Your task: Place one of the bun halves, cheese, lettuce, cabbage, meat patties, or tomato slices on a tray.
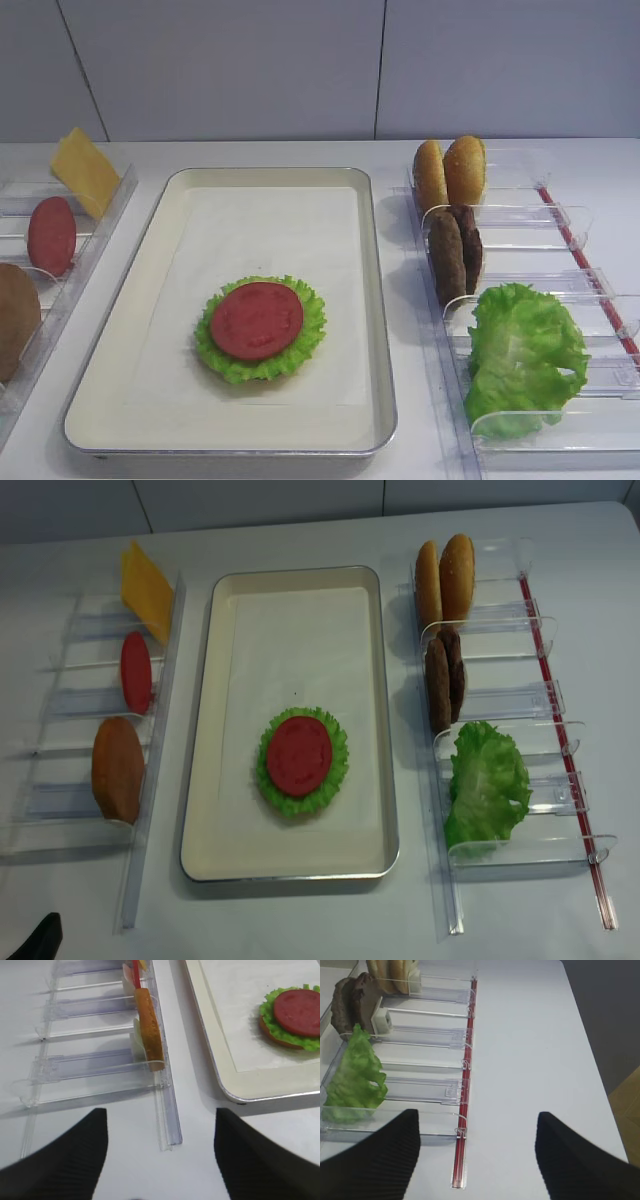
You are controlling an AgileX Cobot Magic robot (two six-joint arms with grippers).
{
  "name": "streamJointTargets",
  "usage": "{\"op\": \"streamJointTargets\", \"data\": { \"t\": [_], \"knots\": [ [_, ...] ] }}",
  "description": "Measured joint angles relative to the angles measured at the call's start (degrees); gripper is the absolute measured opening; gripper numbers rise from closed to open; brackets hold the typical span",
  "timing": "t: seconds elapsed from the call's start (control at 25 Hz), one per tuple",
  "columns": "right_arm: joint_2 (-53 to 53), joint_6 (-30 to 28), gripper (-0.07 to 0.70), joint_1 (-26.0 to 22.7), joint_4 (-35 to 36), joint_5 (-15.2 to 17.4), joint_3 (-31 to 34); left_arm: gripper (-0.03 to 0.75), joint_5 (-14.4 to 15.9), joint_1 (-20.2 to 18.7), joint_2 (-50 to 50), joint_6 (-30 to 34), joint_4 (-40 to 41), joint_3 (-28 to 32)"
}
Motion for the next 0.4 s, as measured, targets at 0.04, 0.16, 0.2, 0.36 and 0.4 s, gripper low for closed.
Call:
{"op": "streamJointTargets", "data": {
  "t": [0.04, 0.16, 0.2, 0.36, 0.4],
  "knots": [
    [0.0, 0.0, 0.509, 0.0, 0.0, 0.0, 0.0, 0.430, 0.0, 0.0, 0.0, 0.0, 0.0, 0.0],
    [0.0, 0.0, 0.509, 0.0, 0.0, 0.0, 0.0, 0.429, 0.0, 0.0, 0.0, 0.0, 0.0, 0.0],
    [0.0, 0.0, 0.509, 0.0, 0.0, 0.0, 0.0, 0.430, 0.0, 0.0, 0.0, 0.0, 0.0, 0.0],
    [0.0, 0.0, 0.509, 0.0, 0.0, 0.0, 0.0, 0.429, 0.0, 0.0, 0.0, 0.0, 0.0, 0.0],
    [0.0, 0.0, 0.509, 0.0, 0.0, 0.0, 0.0, 0.429, 0.0, 0.0, 0.0, 0.0, 0.0, 0.0]
  ]
}}
